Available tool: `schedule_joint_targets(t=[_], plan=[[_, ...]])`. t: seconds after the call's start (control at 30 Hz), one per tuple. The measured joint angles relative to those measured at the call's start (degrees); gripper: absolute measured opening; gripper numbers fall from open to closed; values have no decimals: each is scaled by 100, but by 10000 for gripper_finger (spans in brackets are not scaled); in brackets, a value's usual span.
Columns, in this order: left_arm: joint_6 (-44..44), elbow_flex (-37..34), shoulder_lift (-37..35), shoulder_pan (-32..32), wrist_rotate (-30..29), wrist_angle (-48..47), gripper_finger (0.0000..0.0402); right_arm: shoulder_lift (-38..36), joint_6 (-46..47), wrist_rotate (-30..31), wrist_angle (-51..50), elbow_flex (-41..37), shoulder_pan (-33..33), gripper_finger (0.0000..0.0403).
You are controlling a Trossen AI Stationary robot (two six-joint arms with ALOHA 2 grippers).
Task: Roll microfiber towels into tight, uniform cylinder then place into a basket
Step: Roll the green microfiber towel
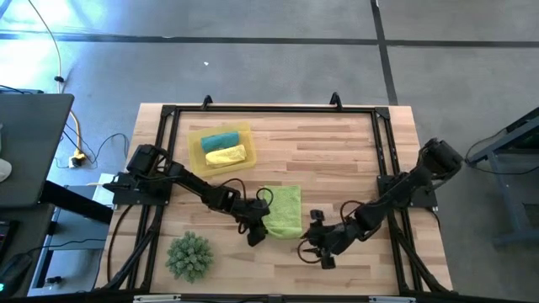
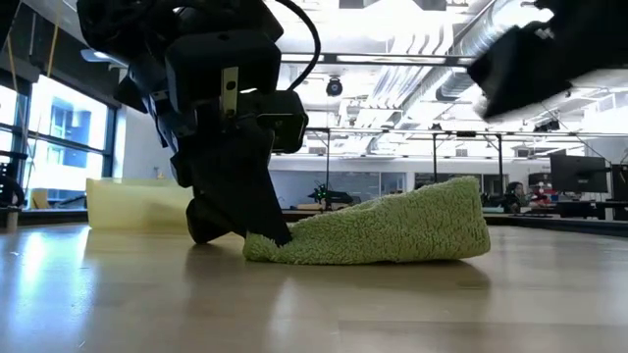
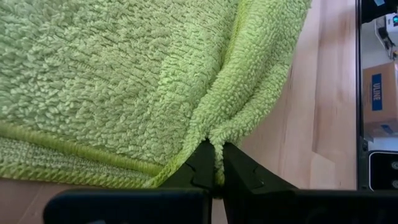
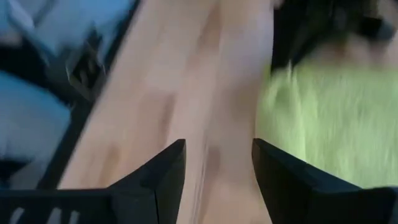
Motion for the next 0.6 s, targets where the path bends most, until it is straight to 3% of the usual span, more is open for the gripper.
schedule_joint_targets(t=[0.1,0.23,0.6], plan=[[2,0,0,48,28,2,5,252,-504,393,710,6,-49,176],[5,0,0,57,26,7,5,711,-691,745,818,2,-158,180],[15,0,0,61,17,13,5,1485,-746,813,805,0,-280,204]])
